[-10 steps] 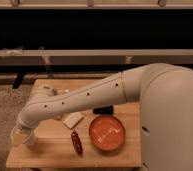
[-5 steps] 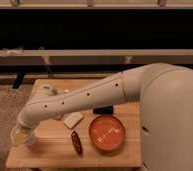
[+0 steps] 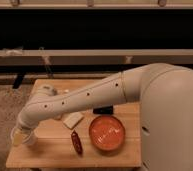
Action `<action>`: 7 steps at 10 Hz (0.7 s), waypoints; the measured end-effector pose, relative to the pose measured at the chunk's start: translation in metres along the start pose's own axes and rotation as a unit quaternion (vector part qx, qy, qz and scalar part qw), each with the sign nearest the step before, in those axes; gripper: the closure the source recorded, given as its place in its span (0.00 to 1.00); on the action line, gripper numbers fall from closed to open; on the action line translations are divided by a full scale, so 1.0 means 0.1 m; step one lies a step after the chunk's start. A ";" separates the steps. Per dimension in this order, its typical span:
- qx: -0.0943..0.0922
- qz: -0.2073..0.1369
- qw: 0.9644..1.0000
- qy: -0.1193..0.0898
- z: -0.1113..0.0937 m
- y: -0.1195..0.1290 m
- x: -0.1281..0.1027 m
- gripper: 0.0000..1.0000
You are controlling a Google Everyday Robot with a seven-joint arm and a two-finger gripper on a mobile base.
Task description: Drag the ceramic bowl in a circle
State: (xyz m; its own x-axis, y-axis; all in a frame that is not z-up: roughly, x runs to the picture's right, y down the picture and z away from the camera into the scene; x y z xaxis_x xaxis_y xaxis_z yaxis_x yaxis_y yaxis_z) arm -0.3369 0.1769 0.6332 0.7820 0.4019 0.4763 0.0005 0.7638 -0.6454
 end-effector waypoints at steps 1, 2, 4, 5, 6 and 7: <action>0.000 0.000 1.000 0.000 0.00 0.00 0.00 0.20; 0.000 0.000 1.000 0.000 0.00 0.00 0.00 0.20; 0.000 0.000 1.000 0.000 0.00 0.00 0.00 0.20; 0.000 0.000 1.000 0.000 0.00 0.00 0.00 0.20; 0.000 0.000 1.000 0.000 0.00 0.00 0.00 0.20; 0.003 0.003 1.000 0.005 -0.01 0.00 0.01 0.20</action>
State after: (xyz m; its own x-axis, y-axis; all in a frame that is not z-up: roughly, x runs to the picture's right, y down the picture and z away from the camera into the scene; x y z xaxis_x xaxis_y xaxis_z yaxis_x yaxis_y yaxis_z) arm -0.3353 0.1766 0.6331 0.7885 0.4007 0.4667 -0.0070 0.7645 -0.6446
